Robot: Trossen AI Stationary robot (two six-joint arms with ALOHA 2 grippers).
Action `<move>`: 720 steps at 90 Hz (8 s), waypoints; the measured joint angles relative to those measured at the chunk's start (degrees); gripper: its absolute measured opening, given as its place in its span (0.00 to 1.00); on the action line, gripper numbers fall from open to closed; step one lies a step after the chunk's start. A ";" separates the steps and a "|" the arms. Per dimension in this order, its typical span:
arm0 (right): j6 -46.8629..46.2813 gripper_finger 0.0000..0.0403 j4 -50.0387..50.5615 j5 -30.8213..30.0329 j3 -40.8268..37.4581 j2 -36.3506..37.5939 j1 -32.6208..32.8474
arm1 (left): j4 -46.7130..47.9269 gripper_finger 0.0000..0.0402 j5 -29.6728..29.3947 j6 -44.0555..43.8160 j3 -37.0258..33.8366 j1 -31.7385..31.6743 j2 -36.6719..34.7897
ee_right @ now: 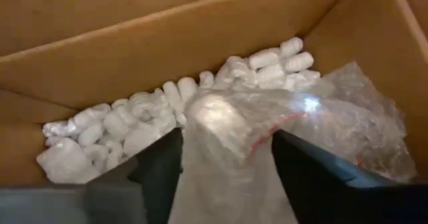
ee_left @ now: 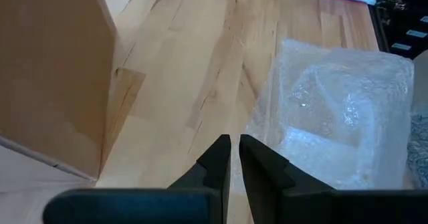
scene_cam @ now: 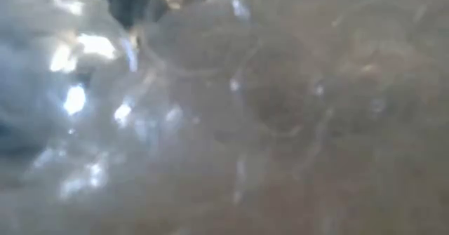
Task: Wrap mug
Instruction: Put the wrapped white mug into the cardboard box, then wrap the purple mug with the bubble wrap
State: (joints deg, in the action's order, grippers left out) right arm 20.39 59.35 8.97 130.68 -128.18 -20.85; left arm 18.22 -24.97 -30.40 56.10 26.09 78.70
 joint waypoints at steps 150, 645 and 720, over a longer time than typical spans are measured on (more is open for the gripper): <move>-13.44 0.37 6.27 7.25 -35.02 35.94 32.69 | -0.19 0.28 5.05 -4.39 0.00 0.00 -0.04; -40.08 0.00 -35.72 -26.55 -87.99 58.78 39.88 | 8.75 0.18 15.11 -13.42 -0.61 -0.38 19.43; -39.85 0.00 -38.87 -28.46 -88.53 58.75 39.85 | -22.12 0.18 12.11 2.90 0.44 -8.96 29.67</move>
State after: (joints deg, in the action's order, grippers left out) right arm -19.46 20.48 -19.48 42.15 -69.43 19.00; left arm -3.90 -12.86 -27.49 56.53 17.12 108.36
